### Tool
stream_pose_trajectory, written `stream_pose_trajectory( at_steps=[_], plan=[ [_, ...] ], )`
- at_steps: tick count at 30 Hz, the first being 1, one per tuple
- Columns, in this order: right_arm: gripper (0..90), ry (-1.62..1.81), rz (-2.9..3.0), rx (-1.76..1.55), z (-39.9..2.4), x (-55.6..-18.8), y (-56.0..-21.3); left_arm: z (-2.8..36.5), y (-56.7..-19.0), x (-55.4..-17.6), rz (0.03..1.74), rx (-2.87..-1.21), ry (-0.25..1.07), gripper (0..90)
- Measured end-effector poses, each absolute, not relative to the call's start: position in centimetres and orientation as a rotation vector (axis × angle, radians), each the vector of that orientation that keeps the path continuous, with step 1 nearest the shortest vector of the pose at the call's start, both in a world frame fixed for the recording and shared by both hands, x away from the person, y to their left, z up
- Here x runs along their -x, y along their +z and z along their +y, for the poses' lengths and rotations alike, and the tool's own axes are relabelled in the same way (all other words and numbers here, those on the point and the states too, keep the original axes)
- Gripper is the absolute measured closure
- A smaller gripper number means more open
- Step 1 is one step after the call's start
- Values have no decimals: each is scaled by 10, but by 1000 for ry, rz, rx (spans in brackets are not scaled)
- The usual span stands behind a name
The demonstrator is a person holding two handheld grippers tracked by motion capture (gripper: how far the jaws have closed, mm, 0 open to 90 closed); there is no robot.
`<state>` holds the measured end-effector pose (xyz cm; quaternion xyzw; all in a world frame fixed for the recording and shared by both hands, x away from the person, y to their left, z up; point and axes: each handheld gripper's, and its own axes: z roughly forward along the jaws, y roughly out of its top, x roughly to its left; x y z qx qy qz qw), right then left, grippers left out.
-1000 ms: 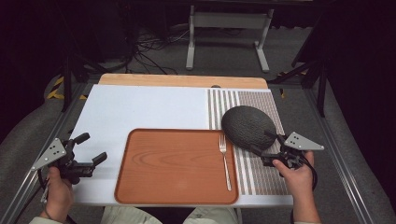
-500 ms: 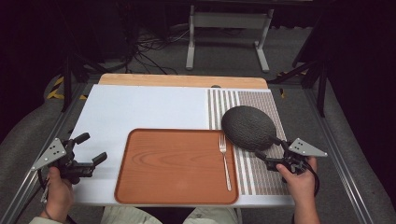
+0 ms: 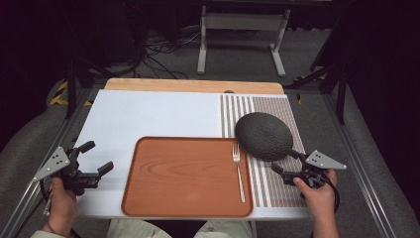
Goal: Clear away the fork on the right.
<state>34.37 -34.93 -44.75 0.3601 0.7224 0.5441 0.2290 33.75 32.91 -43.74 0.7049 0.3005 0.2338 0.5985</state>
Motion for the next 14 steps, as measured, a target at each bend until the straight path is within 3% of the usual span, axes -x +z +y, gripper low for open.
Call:
stream_pose_trajectory(
  at_steps=[14],
  plan=[
    [139,1493,1983,-999,-350,-344,-447,330,-438,-338,699,-1630,541,1]
  ],
)
